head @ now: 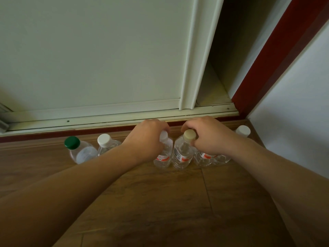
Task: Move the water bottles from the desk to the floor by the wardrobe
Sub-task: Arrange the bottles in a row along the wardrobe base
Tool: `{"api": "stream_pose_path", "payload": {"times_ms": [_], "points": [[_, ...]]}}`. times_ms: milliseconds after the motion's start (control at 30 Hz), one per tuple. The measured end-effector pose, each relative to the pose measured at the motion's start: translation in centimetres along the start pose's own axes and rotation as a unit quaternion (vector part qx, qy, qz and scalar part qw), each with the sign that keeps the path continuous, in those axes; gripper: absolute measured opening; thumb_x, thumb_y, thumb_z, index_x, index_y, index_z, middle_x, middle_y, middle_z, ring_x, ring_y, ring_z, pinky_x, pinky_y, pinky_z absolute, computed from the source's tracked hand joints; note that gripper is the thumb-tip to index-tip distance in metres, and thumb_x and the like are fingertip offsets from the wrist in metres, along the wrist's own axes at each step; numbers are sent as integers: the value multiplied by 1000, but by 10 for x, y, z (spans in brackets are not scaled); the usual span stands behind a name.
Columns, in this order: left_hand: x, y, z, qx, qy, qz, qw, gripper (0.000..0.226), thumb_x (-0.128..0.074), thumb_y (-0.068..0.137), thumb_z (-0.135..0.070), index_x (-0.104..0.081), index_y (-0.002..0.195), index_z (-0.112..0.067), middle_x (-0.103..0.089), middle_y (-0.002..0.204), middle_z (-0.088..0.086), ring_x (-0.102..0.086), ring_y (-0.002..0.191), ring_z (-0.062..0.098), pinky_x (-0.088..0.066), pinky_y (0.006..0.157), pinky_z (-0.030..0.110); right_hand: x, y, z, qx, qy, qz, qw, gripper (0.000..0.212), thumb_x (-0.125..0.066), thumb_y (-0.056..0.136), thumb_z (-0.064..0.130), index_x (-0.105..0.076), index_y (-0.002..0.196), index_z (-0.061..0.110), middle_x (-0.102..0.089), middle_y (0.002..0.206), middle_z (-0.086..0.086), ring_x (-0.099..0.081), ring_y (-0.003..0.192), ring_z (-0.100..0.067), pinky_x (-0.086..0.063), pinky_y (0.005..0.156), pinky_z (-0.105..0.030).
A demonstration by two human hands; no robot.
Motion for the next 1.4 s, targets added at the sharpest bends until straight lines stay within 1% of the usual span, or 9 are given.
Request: {"api": "stream_pose_path", "payload": {"times_ms": [133,233,333,433,600,867,1067,1300,1400], "points": [[-3,2,1,11,-21,1,1000,29,-73,83,-23,-65,109,-30,-65,99,-12,-58,88,7,-44,71,21,2,0,-2,-6,-5,-6,1000,32,-71,80,16,-66,110,25,-65,102,10,-59,92,-10,-52,79,-33],[-5,2,-2,3,-37,2,999,26,-74,82,-26,-66,106,-30,-65,95,-12,-58,85,6,-44,68,19,4,1,-7,-14,-6,-12,1000,32,-74,78,20,-67,109,27,-66,101,10,-59,89,-10,-53,77,-33],[-6,2,-4,2,-47,4,999,24,-74,82,-30,-66,105,-30,-64,92,-12,-57,82,5,-39,62,17,5,0,-11,-20,-3,-19,1000,32,-73,77,20,-69,107,27,-67,98,9,-60,88,-11,-54,75,-35],[-6,3,-6,0,-52,6,999,25,-75,82,-31,-66,106,-30,-64,92,-13,-58,82,5,-42,64,18,6,-1,-13,-21,-3,-23,999,31,-74,77,21,-70,107,27,-67,98,9,-60,87,-11,-54,74,-35],[-7,3,-9,-4,-54,5,999,27,-75,83,-25,-65,107,-31,-64,94,-12,-58,85,7,-47,69,22,5,-2,-14,-25,-7,-23,999,35,-76,77,25,-69,111,27,-67,102,8,-60,91,-11,-55,79,-38],[-11,3,-12,-13,-53,6,998,25,-75,83,-29,-64,105,-31,-63,93,-13,-58,85,7,-50,72,25,6,-5,-15,-27,-12,-22,999,35,-75,78,25,-68,113,25,-67,101,8,-60,91,-11,-54,79,-37],[-13,5,-15,-15,-57,7,998,24,-75,82,-28,-64,103,-30,-63,92,-12,-58,84,8,-46,68,23,5,-5,-18,-32,-11,-23,999,35,-74,78,23,-68,112,26,-67,102,8,-60,91,-12,-54,79,-37],[-13,7,-17,-17,-53,7,998,23,-75,83,-28,-64,103,-31,-63,91,-13,-59,83,7,-50,71,25,5,-5,-19,-30,-4,-24,999,36,-74,78,23,-67,113,25,-67,102,7,-60,90,-12,-54,78,-35],[-13,7,-18,-21,-48,5,999,24,-75,83,-28,-64,103,-31,-63,91,-13,-58,83,6,-49,71,24,5,-5,-20,-31,-3,-24,999,35,-73,79,23,-68,113,25,-67,103,7,-60,91,-12,-54,78,-35]]}}
Point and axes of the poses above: each hand's wrist, its own y-axis towards the middle knuckle, its own x-axis out of the back of the hand, z = x × y, the point moved 7 cm from there along y, towards the middle knuckle
